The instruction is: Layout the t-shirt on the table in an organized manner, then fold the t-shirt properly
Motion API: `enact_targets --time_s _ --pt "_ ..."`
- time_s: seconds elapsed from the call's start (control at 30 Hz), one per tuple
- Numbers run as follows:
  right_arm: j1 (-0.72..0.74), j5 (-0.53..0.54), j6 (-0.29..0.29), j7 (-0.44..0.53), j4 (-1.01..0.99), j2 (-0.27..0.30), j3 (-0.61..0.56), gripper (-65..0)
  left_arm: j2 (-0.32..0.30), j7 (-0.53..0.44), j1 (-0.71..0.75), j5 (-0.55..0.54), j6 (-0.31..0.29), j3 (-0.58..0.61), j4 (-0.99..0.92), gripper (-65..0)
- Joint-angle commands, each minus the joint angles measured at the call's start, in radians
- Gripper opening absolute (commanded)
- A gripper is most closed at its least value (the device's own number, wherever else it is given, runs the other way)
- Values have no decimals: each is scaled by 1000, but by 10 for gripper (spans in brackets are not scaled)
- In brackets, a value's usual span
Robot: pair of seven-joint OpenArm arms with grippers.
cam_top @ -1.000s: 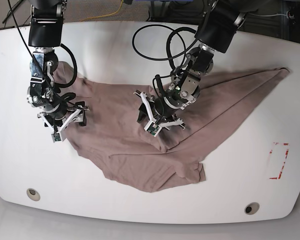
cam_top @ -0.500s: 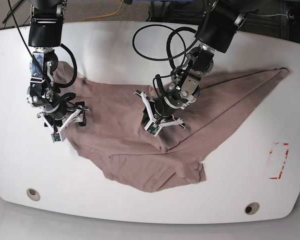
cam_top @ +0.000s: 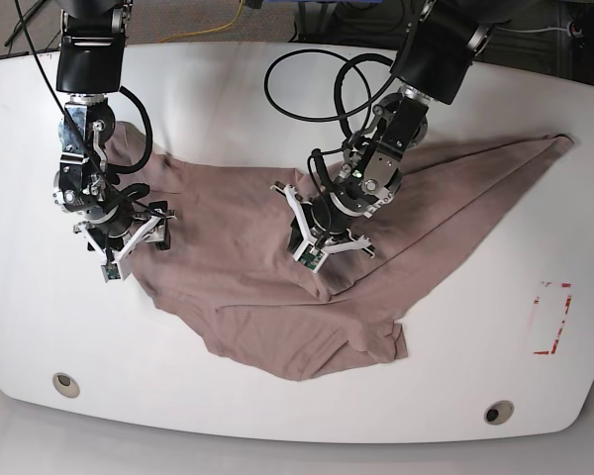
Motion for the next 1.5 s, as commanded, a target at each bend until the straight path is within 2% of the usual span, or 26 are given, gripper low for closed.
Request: enact_targets --time_s 0.0,0.43,0.53,0.77,1.3,1.37,1.47 --pt "24 5 -1 24 21 15 6 -225 8 -26 -23 -2 4 -2 52 -650" --pt "24 5 -1 24 21 15 6 -225 -27 -21 17 -1 4 -2 167 -650" --pt "24 5 -1 24 21 15 6 -225 -36 9 26 -1 4 -4 210 -650" --pt "24 5 -1 24 21 15 6 -225 -79 25 69 -2 4 -62 296 -650" --pt "24 5 -1 24 21 14 3 -225 -239 22 284 -8 -2 -162 580 -650" --pt "24 5 -1 24 21 9 1 -225 -243 22 322 -8 -9 -177 609 -650" --pt "27 2 -1 24 21 -12 3 -225 -243 20 384 -8 -72 -220 649 -650"
